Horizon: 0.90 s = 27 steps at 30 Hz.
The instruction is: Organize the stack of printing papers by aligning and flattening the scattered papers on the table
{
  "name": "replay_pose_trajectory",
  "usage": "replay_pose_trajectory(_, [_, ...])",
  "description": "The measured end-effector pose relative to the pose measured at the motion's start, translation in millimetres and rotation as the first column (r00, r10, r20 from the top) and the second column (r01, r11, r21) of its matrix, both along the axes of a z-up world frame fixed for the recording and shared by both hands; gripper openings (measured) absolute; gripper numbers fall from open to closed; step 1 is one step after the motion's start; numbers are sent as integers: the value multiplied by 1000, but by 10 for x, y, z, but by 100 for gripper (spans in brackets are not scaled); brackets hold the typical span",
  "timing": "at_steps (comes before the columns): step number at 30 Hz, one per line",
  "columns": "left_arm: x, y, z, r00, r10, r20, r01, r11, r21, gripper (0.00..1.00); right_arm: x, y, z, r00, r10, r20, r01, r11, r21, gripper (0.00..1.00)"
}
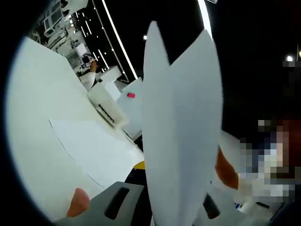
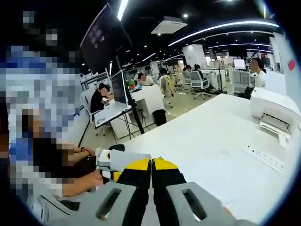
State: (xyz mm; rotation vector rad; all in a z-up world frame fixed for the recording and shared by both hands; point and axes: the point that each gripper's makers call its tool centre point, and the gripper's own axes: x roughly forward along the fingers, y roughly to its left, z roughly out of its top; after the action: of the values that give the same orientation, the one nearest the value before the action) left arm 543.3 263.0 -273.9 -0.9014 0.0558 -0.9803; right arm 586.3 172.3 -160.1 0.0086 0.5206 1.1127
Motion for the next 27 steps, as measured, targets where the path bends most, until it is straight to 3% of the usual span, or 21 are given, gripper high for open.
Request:
replay_pose_trajectory(19, [-55, -46, 26, 1000, -1, 2, 1, 1000, -4, 12, 92, 156, -77, 998, -27, -63, 29, 999, 34, 0])
replay_pose_trajectory(23, [-67, -60, 34, 1000, 1, 6, -1, 1000, -3, 12, 115, 87, -113, 993, -68, -95, 71, 997, 26, 0])
replay_pose_trajectory(27, [-69, -67, 29, 1000, 7, 7, -7, 1000, 3, 12, 108, 125, -65, 987, -69, -147, 79, 995, 66, 0])
